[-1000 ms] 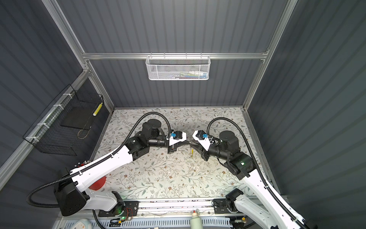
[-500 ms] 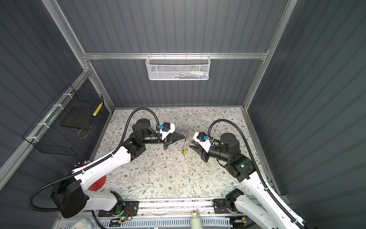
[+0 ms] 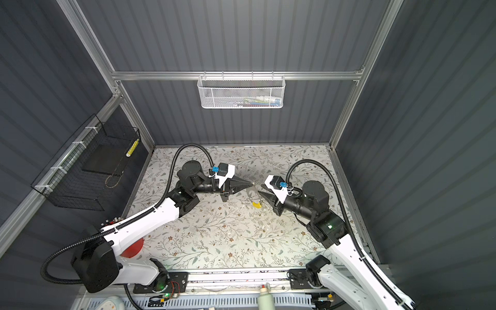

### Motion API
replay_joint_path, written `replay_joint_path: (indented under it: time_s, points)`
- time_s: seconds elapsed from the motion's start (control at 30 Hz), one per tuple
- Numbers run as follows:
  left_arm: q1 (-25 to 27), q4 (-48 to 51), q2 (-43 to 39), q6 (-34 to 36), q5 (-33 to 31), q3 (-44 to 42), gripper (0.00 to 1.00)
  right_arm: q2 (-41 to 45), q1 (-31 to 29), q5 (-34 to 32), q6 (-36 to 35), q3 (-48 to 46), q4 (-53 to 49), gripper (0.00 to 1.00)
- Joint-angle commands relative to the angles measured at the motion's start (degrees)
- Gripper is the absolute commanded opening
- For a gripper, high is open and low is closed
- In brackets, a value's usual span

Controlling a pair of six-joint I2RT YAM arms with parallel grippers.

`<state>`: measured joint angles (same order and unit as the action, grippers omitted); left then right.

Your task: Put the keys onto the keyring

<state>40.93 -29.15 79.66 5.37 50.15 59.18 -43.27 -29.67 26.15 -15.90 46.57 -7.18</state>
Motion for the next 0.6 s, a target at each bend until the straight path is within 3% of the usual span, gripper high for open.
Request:
replay_joint_path:
  time_s: [0.0,0.17,0.57]
  points:
    - [0.3,-1.5,0.4,-0.1,1.4,-0.4,0.0,2.1,0.2,-0.3,-3.1,-0.1,1.0,0.28]
    - [0.2,1.9,0.1,2.3,1.9,1.1,0.0,3.9,0.2,-6.1,-9.6,1.5,-7.3,0.3]
    - [0.2,7.2,0.6,5.2,4.2,3.1,0.0,-4.7,-1.2,2.5,-5.0,7.7,-4.9,0.22]
